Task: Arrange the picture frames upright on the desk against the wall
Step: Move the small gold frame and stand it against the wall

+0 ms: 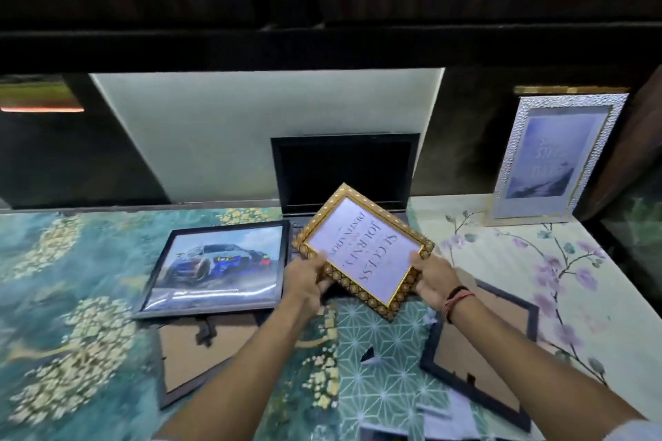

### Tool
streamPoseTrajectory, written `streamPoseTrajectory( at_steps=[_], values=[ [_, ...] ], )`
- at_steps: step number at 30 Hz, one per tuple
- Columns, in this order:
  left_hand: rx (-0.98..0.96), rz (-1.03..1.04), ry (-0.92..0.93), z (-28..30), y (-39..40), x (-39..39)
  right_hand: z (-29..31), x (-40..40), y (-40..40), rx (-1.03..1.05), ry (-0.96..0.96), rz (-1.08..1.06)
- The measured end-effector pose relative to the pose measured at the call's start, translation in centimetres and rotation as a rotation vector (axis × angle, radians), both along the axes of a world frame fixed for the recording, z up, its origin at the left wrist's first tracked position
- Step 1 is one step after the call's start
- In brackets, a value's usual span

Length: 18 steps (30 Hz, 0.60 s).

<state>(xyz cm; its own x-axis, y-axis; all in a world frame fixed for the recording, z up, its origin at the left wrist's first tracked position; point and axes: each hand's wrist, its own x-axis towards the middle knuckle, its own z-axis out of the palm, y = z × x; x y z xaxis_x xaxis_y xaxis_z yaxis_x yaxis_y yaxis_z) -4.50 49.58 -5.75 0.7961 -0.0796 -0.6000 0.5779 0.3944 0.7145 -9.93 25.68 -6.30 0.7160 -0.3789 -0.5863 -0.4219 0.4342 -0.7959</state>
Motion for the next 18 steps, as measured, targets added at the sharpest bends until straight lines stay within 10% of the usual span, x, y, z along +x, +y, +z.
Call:
streamPoseTrajectory(
  at_steps=[10, 18],
  values=[
    [0.113, -0.472, -0.022, 0.7, 11.2, -2.2, 2.3, 4.8, 3.4, -0.444, -0.082, 0.528],
    [-0.072, -0.039, 0.111, -1.3, 16.2, -2.5, 3.0, 11.1, 10.6, -0.719, -0.083, 0.781]
  ],
)
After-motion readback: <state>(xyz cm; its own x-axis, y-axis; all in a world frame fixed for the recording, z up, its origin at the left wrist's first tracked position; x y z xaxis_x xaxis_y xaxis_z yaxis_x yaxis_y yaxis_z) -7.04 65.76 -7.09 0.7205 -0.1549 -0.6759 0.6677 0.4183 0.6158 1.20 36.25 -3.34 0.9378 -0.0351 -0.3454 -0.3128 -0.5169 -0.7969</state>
